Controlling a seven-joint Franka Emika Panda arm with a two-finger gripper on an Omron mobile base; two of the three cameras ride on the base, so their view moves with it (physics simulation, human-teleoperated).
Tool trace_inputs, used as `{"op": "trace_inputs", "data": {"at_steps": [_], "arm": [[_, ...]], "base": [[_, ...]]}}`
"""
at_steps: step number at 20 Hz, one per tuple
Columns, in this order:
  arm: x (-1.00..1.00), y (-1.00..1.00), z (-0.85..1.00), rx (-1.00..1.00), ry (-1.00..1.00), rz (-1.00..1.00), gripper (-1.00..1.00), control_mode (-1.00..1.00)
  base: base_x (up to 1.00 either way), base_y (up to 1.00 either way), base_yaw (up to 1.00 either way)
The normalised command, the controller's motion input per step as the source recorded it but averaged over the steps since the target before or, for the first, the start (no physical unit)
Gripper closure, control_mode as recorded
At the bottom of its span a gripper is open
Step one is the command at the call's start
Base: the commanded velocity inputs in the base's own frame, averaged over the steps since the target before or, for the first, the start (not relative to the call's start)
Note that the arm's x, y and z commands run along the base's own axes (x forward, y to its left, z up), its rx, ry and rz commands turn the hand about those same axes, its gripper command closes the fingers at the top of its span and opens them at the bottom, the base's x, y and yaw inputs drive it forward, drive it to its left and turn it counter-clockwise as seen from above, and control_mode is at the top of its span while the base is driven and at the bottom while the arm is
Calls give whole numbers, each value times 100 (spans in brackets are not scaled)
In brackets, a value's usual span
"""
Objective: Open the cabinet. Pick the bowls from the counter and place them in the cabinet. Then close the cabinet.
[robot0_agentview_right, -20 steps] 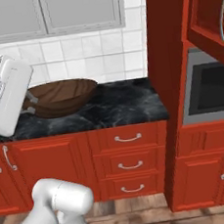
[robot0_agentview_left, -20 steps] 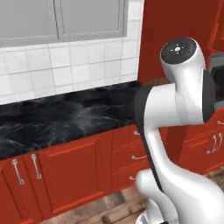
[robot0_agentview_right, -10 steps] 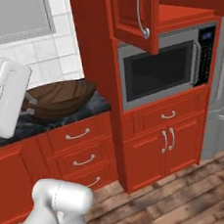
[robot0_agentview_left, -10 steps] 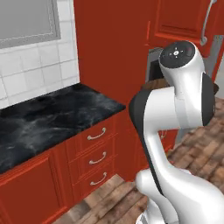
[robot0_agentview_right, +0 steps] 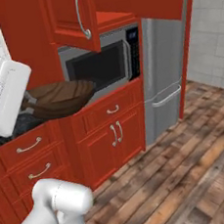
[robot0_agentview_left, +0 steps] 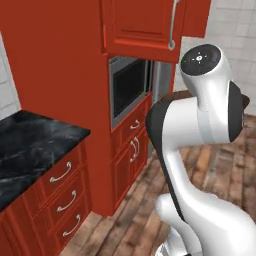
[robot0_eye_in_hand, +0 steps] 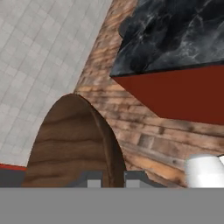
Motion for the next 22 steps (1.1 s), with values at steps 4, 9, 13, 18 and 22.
{"op": "trace_inputs", "data": {"at_steps": [4, 9, 13, 18, 22], "arm": [[0, 0, 0, 0, 0, 0, 100, 100], [0, 0, 0, 0, 0, 0, 100, 100], [0, 0, 0, 0, 0, 0, 100, 100], [0, 0, 0, 0, 0, 0, 100, 100], [0, 0, 0, 0, 0, 0, 100, 100]], "base": [[-83, -51, -57], [-56, -59, -53], [4, -6, -40], [35, -27, -31], [90, -6, -17]]}}
